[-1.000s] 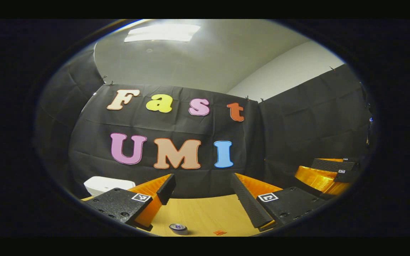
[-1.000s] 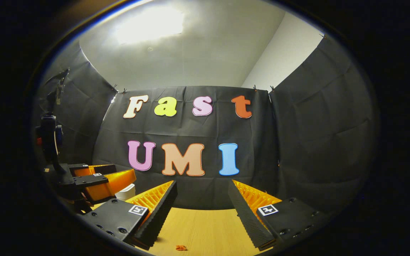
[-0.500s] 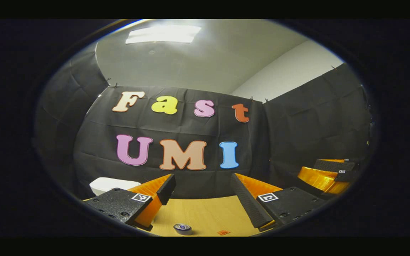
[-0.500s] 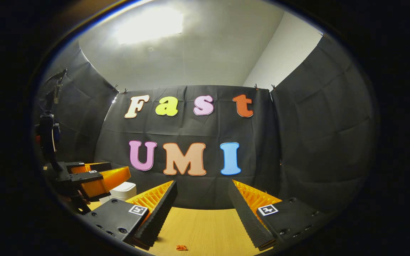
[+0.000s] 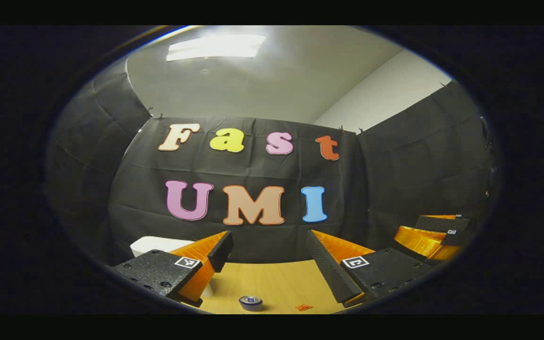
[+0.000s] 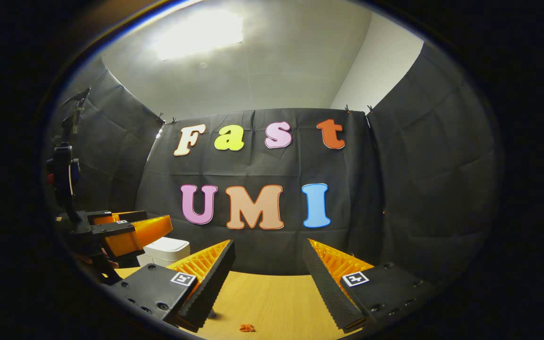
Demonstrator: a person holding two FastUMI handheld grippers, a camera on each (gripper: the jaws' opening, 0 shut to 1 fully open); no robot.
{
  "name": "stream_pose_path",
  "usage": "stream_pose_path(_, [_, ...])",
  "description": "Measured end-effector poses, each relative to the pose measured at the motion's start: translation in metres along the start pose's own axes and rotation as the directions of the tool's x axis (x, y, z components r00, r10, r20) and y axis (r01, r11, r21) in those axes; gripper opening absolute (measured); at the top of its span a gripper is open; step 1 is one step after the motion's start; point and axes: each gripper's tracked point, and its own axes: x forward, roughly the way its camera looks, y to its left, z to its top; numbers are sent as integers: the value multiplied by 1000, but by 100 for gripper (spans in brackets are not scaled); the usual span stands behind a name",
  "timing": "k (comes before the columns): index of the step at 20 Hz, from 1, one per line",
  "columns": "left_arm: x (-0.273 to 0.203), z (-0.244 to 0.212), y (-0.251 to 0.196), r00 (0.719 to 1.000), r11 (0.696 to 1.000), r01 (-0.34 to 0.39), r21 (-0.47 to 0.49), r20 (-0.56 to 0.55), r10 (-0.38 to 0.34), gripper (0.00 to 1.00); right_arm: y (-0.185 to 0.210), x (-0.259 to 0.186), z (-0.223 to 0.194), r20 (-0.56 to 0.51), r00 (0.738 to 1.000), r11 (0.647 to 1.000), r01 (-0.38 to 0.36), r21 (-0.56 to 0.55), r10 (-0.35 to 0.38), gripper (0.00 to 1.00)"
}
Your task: Press the lid of the desktop garbage bin to open it, pick up the crumpled paper on the desktop and throw it into the bin, then pick up the pop can on the desktop and drop it into the bin, and finally close the garbage bin lid.
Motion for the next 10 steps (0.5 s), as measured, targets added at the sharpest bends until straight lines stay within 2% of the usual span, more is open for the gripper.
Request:
stream_pose_path(8, [1, -7, 10, 998, 998, -63, 3, -16, 63, 93, 6, 9, -12, -26, 997, 997, -78, 5, 78, 96])
stream_pose_path(10, [5, -6, 26, 995, 995, -102, 6, -14, 102, 92, 11, 11, -18, -38, 993, 994, -113, 5, 114, 96])
